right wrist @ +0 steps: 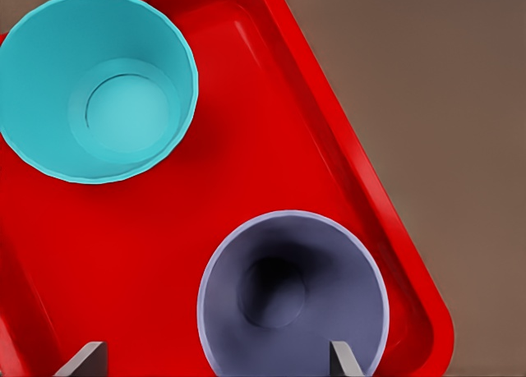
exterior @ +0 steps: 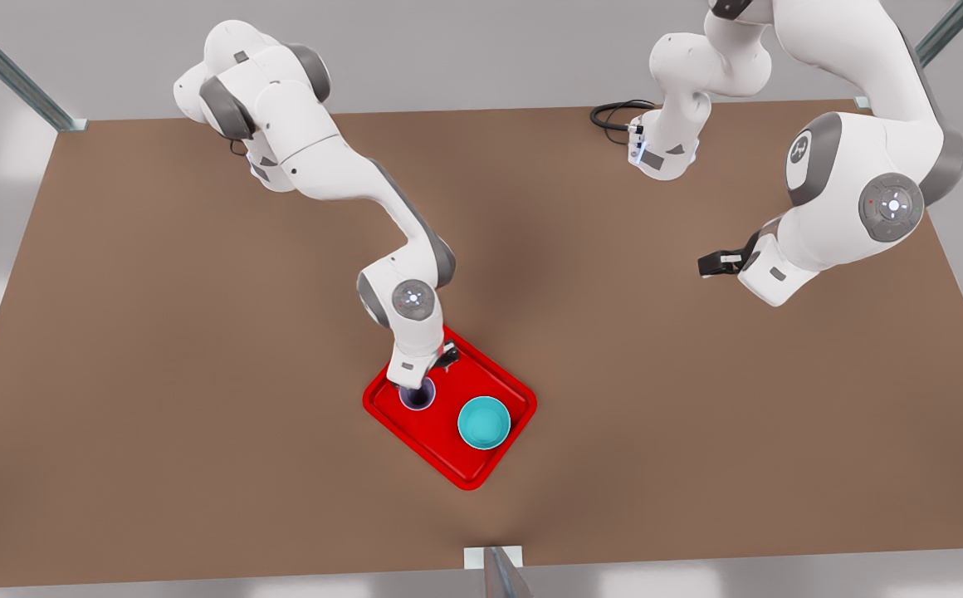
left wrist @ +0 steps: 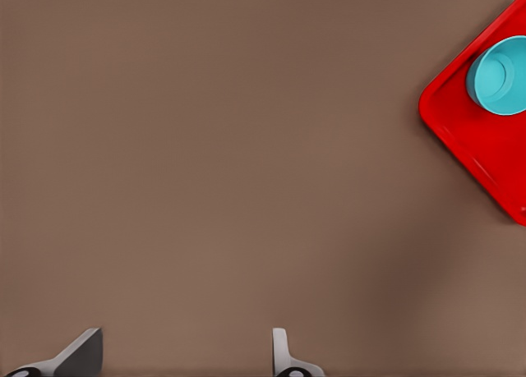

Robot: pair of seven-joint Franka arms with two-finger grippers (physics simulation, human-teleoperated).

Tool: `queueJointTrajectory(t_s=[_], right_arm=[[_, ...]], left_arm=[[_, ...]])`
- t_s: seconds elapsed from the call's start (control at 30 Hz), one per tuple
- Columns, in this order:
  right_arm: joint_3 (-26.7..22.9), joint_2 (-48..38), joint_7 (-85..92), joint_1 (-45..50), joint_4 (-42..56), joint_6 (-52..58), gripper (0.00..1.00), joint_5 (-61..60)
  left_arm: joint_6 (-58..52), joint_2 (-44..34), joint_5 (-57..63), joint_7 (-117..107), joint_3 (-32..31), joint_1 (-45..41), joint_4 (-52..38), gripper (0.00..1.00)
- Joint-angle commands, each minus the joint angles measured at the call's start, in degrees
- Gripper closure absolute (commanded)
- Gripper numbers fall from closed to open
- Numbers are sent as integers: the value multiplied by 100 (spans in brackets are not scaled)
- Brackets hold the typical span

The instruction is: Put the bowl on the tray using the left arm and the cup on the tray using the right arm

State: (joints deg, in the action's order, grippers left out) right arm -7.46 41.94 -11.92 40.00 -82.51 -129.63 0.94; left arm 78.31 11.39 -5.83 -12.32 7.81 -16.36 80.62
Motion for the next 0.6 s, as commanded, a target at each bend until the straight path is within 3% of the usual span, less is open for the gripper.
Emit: queueJointTrajectory(t_s=[0.0,0.17,0.27,0.3,0.4,0.57], right_arm=[[-10,-80,-56,-1,94,341,0,-111],[-45,-485,357,-993,1500,4074,0,-507],[-71,-1495,313,-1943,1658,6115,0,-349],[-45,-2339,286,-2084,1449,6274,0,-129],[-28,-3578,330,-2401,701,6424,0,38],[8,-3799,330,-2577,270,6380,0,293]], left_arm=[[9,-5,3,2,1,18,-3,0],[0,-5,29,20,1,-8,-3,0],[0,-5,64,72,-7,-8,-178,0],[-18,-5,55,64,-7,-17,-222,0],[-202,30,11,63,-7,1,-398,0],[-273,83,29,55,1,10,-398,0]])
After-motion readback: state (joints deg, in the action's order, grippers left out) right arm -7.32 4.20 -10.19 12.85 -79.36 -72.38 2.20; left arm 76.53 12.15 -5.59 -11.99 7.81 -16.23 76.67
